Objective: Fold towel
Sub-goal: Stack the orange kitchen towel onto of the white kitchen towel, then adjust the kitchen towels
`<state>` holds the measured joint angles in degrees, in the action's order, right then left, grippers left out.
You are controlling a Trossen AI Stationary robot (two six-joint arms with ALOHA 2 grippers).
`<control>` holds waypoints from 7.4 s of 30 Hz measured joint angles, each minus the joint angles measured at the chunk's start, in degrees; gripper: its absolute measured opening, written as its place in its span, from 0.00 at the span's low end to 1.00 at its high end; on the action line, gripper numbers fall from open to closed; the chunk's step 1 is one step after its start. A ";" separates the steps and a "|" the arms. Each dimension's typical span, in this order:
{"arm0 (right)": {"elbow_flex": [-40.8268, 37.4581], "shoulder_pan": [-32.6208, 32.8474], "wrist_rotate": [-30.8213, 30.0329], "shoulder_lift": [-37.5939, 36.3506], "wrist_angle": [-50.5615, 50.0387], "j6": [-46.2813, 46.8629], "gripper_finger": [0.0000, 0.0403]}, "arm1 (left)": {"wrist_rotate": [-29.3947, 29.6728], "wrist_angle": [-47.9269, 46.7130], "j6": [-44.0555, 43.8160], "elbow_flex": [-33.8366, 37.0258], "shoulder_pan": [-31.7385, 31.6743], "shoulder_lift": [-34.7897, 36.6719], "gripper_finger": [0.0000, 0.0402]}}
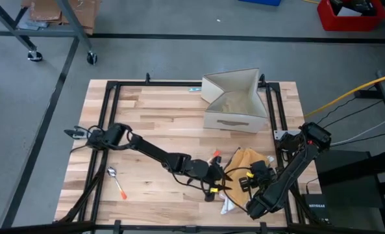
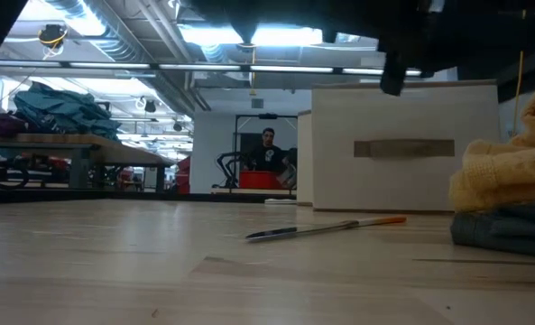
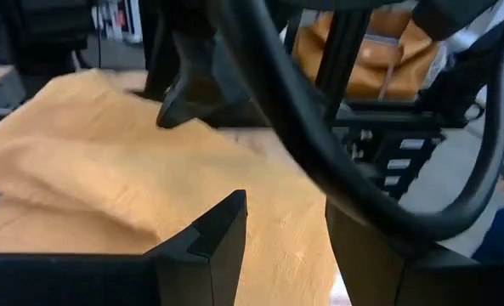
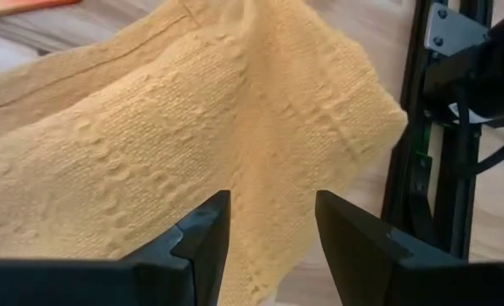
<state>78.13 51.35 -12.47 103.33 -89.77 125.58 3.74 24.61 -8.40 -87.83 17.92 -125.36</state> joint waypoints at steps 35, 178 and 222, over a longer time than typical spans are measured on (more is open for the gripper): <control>5.71 0.00 -12.08 -0.07 -0.25 -12.87 0.44 | -0.91 -1.04 -14.24 -0.44 -0.95 -10.16 0.38; -18.16 -23.69 -20.47 -2.91 84.92 -55.59 0.44 | 6.42 -40.77 -21.20 6.40 14.42 16.56 0.38; -18.08 -25.14 -22.55 -2.94 88.63 -63.64 0.44 | 5.25 -32.29 -29.98 20.55 14.95 25.29 0.38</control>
<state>60.05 26.22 -35.02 100.39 -1.14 61.94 8.99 -7.68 -38.39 -67.28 32.86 -100.07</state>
